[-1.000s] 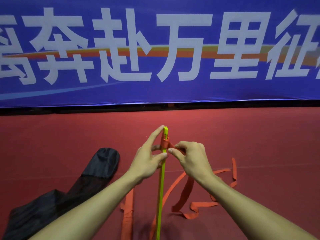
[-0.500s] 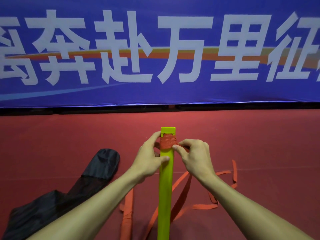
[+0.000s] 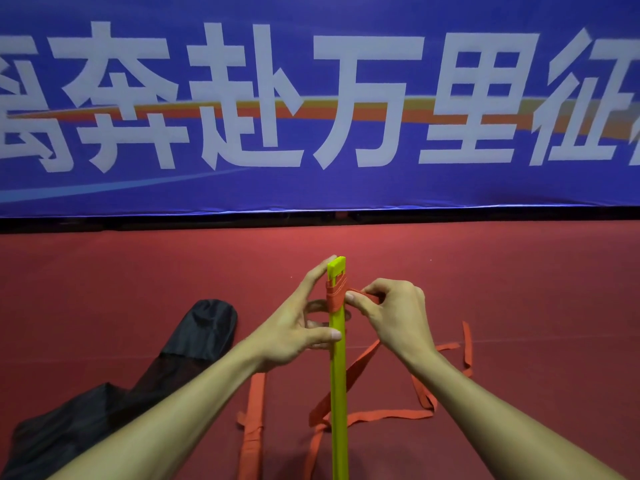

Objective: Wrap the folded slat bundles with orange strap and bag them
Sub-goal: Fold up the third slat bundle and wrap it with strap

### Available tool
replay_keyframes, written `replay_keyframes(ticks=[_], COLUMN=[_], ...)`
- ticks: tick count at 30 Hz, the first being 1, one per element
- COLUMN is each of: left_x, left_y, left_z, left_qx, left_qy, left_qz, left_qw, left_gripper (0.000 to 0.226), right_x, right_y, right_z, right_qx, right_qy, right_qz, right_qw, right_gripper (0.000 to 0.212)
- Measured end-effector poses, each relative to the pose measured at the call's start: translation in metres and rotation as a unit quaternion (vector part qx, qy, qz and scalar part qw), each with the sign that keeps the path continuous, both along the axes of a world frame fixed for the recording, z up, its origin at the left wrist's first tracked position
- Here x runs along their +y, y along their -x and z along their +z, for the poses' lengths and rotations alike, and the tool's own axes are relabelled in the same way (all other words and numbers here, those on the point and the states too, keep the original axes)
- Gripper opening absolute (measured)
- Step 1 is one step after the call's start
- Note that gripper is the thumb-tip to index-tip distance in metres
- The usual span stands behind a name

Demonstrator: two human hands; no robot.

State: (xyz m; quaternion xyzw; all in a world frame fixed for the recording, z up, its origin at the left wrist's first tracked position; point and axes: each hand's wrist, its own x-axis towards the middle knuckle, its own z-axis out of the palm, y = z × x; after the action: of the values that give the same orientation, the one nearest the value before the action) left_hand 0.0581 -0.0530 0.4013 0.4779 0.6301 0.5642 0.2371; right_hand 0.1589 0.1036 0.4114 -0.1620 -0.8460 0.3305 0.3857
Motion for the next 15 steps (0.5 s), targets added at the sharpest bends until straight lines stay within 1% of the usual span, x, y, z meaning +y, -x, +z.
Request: replay_keyframes(ticks=[6,11,15], left_x=[0.0025,0.0017,0.0003], left_y=[-0.0064,-0.0055,-0.0042], left_z=[-0.0009,-0.0041,-0.0061], left_qx=[-0.003,-0.018,-0.031], left_qy=[0.013,0.01,0.006], left_qz=[0.026,0.028,0.023], left_qw=[1.0,0.999,0.999], left_gripper=[0.096,0.094,0.093], right_x=[0.003,0.0036,0.0049], right_y=[-0.0007,0.0013,-0.0006], right_z=[-0.0019,-0.0052,-0.0024], right_qx=[-0.01,-0.068,-0.059], right_qy=[0.014,-0.009,-0.023], right_qz=[0.008,0.038,0.051], right_qw=[1.0,0.997,0.997], right_gripper=[0.025,0.031,0.028])
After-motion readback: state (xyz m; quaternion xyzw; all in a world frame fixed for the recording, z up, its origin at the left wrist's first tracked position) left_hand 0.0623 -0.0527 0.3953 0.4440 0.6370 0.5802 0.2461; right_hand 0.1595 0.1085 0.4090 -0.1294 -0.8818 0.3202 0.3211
